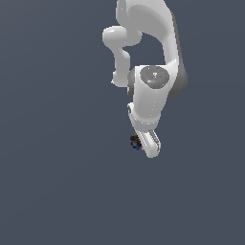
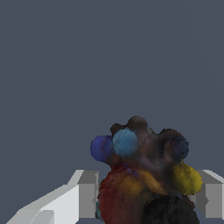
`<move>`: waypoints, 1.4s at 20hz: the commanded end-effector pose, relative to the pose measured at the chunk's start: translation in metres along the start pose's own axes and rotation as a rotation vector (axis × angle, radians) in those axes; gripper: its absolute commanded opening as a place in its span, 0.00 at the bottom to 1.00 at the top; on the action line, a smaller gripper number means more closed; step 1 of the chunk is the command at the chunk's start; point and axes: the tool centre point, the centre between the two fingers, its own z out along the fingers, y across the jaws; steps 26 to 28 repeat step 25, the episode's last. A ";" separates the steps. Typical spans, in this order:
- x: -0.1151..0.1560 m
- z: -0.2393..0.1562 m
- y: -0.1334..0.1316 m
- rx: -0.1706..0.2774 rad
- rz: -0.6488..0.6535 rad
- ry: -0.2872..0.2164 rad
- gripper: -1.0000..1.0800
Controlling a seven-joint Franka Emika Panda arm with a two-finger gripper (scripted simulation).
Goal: Pick up the object and move it to a goal position.
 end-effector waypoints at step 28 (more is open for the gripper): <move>0.033 -0.071 -0.063 -0.003 -0.002 -0.002 0.00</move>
